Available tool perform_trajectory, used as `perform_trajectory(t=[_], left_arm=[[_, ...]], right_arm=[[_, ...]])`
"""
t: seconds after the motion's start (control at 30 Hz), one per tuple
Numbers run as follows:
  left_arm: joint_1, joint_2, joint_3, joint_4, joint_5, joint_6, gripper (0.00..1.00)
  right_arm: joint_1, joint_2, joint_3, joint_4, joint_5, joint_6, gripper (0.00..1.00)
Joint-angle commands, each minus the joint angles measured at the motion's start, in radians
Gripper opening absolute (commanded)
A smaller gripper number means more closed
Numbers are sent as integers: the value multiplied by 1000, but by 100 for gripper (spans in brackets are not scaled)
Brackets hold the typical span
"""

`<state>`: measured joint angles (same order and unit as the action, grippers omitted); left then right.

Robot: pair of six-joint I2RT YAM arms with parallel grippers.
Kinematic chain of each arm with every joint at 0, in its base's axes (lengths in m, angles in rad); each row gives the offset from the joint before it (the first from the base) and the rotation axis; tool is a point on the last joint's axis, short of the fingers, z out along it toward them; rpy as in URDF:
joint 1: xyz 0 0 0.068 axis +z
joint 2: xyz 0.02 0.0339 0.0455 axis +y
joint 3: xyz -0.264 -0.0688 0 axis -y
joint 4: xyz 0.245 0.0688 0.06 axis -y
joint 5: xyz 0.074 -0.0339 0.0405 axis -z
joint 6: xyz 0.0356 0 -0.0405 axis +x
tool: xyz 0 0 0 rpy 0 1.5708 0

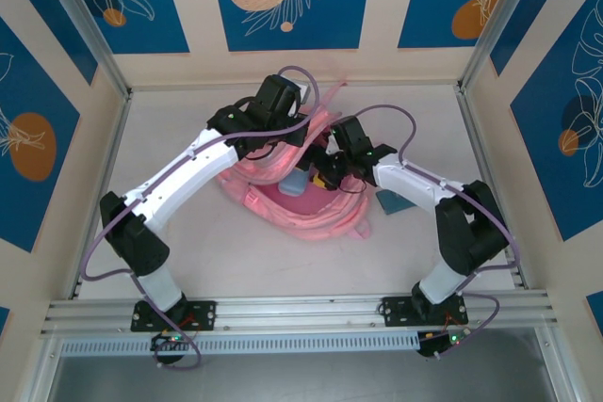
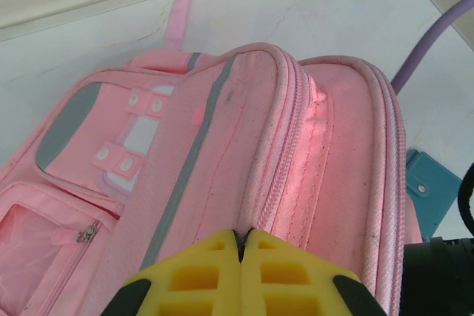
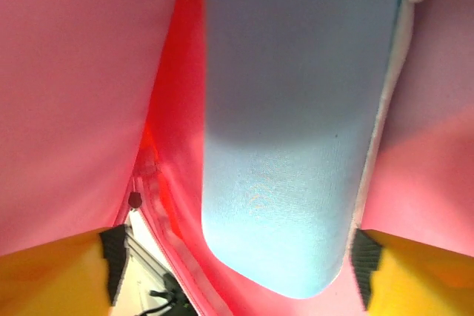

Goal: Pack books, pencil case, and school supplies into a backpack

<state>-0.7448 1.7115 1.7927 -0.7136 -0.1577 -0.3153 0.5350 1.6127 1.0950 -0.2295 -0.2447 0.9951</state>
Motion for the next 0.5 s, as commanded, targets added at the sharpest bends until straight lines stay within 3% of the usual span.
perform_trajectory(t=[0.0, 0.2, 0.47], left_arm=[[16, -4, 60, 102, 13, -23, 0], [18, -1, 56, 88, 19, -25, 0], [25, 1, 30, 86, 30, -42, 0]], right_arm=[[-4, -14, -29, 8, 18, 18, 71], [9, 55, -22, 63, 29, 47, 42], [31, 183, 39, 231, 8, 85, 27]])
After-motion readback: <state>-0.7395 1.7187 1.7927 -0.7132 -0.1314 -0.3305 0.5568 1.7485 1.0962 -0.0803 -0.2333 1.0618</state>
